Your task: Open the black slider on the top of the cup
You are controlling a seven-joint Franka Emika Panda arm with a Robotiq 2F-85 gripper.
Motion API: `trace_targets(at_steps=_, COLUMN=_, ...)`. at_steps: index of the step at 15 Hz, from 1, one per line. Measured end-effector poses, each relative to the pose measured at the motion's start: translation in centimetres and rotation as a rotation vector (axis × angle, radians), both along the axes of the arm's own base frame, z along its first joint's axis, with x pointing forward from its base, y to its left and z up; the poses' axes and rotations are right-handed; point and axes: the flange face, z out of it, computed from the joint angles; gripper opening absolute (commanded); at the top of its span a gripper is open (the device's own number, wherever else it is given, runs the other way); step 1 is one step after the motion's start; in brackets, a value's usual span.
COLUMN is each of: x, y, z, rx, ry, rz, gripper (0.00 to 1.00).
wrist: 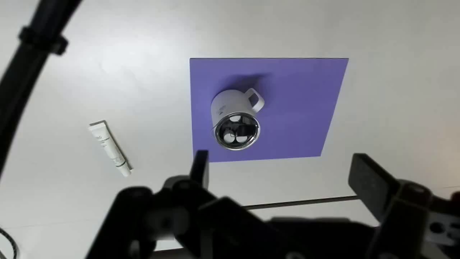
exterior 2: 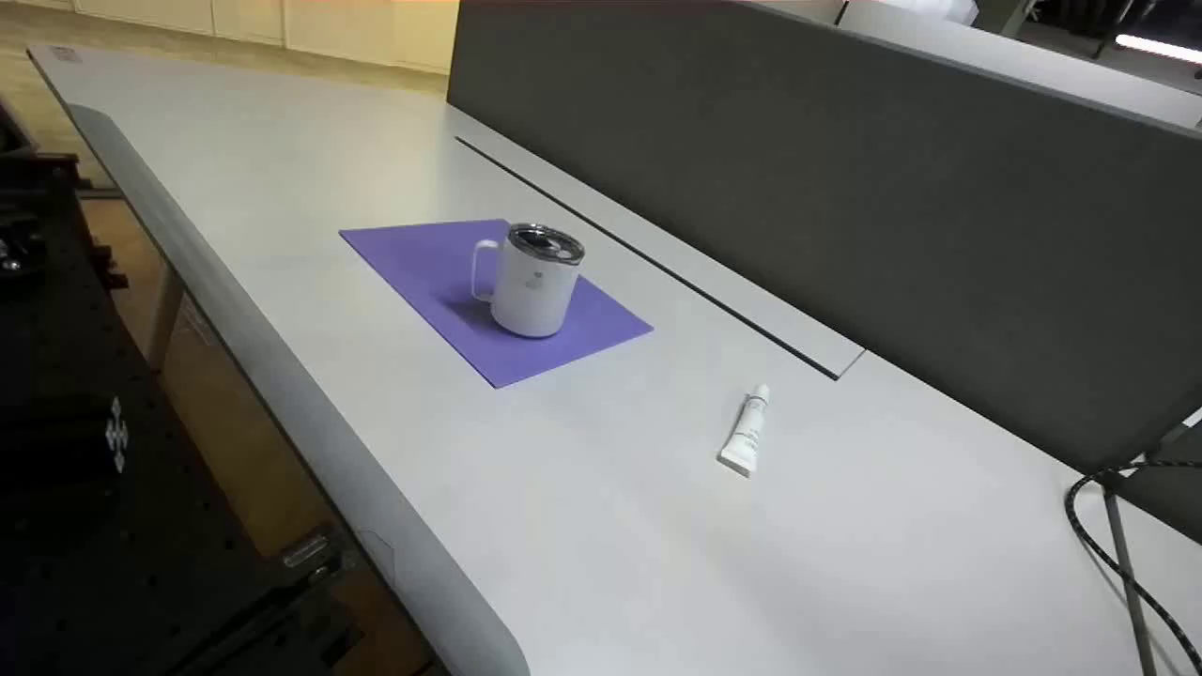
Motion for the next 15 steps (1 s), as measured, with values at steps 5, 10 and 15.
trace_targets(at_steps=5, x=0.0, y=0.0, z=0.0, rx=0.0, ry=0.0, rz=0.0, gripper=1.0)
trace_targets(at_steps=10, x=0.0, y=0.0, z=0.0, rx=0.001, ry=0.0, rz=0.0, gripper=1.0)
trace_targets(at_steps=15, x=3.3, y=0.2, z=-1.4, rx=-0.023, ry=-0.075, rz=-0.017, gripper=0.53)
